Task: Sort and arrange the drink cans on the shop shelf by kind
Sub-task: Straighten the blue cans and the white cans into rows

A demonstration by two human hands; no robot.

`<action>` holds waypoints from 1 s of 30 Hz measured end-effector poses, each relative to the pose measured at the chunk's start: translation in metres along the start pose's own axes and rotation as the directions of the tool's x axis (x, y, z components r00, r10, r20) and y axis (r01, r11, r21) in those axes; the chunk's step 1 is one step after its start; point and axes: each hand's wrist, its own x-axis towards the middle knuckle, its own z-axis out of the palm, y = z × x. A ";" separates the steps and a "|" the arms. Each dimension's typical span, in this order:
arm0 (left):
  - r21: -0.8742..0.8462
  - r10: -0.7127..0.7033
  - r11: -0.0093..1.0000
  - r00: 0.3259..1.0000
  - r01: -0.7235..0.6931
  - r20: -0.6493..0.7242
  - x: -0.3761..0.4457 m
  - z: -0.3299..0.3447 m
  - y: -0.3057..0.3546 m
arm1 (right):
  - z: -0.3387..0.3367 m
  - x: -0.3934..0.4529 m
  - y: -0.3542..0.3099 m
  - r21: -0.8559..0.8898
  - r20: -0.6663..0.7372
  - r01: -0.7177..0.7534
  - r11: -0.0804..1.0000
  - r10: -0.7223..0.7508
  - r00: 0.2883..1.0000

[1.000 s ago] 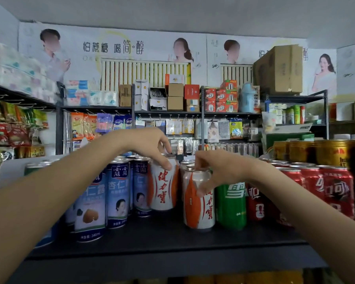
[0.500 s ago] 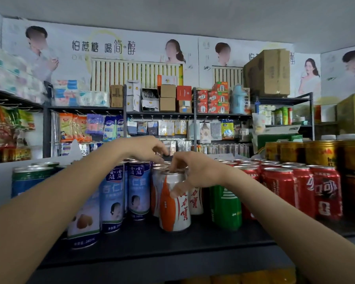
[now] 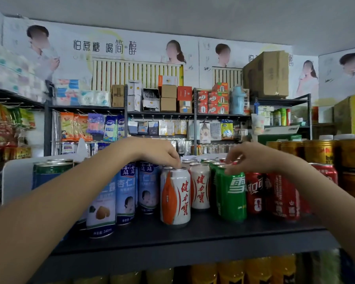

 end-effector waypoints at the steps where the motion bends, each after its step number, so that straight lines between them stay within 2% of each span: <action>1: 0.023 0.006 1.000 1.000 -0.006 0.013 0.003 0.001 0.001 | 0.005 -0.006 0.001 -0.026 0.006 -0.031 0.999 0.032 0.999; 3: 0.065 0.010 0.998 1.000 -0.012 0.020 0.010 0.002 0.002 | 0.015 -0.016 0.001 -0.049 -0.024 -0.082 0.995 0.081 0.996; 5: 0.064 0.007 0.998 1.000 -0.007 0.007 0.014 0.005 -0.001 | 0.027 -0.023 0.001 -0.040 -0.122 -0.124 0.992 0.118 0.985; 9: -0.015 0.015 1.000 0.999 -0.015 -0.045 0.016 0.013 -0.007 | 0.055 -0.022 -0.009 -0.080 -0.356 -0.266 0.961 0.222 0.908; 14: -0.046 0.026 0.999 0.995 -0.030 -0.092 0.012 0.021 -0.006 | 0.076 -0.019 -0.021 -0.094 -0.479 -0.362 0.928 0.276 0.833; 21: -0.061 -0.068 0.996 0.988 0.060 -0.141 0.006 0.026 0.004 | 0.080 -0.022 -0.021 -0.129 -0.502 -0.367 0.921 0.258 0.825; 24: 0.006 -0.119 0.992 0.971 0.123 -0.206 0.006 0.031 0.019 | 0.080 -0.021 -0.022 -0.149 -0.551 -0.350 0.925 0.216 0.806; 27: 0.117 -0.130 0.976 0.923 0.183 -0.363 0.008 0.041 0.044 | 0.074 -0.026 -0.017 -0.188 -0.443 -0.256 0.948 0.151 0.884; 30: 0.018 -0.123 0.988 0.869 0.150 -0.479 0.018 0.055 0.069 | 0.062 -0.038 0.008 -0.189 -0.372 -0.098 0.977 0.021 0.928</action>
